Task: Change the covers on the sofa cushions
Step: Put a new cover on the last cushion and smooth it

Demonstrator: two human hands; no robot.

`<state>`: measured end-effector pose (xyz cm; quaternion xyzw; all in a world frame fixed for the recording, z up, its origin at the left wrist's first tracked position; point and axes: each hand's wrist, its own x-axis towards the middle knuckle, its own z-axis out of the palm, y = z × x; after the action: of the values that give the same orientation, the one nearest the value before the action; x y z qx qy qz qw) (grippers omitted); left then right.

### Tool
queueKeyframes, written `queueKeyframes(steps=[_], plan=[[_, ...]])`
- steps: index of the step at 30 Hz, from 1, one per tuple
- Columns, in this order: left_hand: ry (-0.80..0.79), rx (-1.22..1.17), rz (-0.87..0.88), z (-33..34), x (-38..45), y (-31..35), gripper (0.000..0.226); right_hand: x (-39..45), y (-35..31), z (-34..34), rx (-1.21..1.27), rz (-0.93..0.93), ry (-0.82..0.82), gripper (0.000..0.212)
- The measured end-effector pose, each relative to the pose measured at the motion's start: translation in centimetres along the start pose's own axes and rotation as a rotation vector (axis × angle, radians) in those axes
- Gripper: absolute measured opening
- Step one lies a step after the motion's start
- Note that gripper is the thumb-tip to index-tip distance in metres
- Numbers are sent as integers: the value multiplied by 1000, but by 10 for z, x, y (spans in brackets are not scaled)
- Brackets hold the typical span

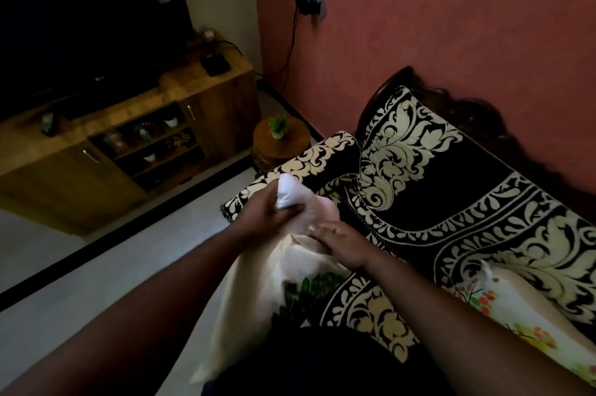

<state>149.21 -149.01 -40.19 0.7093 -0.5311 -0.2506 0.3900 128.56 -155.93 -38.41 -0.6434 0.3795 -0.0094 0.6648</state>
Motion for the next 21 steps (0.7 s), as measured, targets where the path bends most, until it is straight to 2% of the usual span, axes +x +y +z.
queueKeyframes(steps=[3, 6, 7, 10, 12, 15, 18, 21], plan=[[5, -43, 71, -3, -9, 3, 41, -3, 22, -28, -348, 5, -95, 59], [-129, -66, 124, 1, -20, 6, 32, 1, 40, -45, -864, -73, -228, 72], [-170, -47, 131, 2, -21, 6, 31, 4, 39, -45, -968, -84, -265, 73], [-238, 5, 140, 2, -20, -1, 36, 18, 26, -36, -1087, -164, -249, 61], [-213, 29, 148, -8, -18, -10, 34, 28, 20, -25, -1126, -178, -209, 60], [-80, 137, 211, -29, -16, -20, 27, 45, 3, -18, -1201, -137, -129, 59], [65, 308, 365, -43, -18, -29, 30, 71, -28, -16, -1262, -124, -7, 76], [114, 372, 495, -51, -20, -41, 34, 96, -55, -15, -1354, -118, 106, 65]])
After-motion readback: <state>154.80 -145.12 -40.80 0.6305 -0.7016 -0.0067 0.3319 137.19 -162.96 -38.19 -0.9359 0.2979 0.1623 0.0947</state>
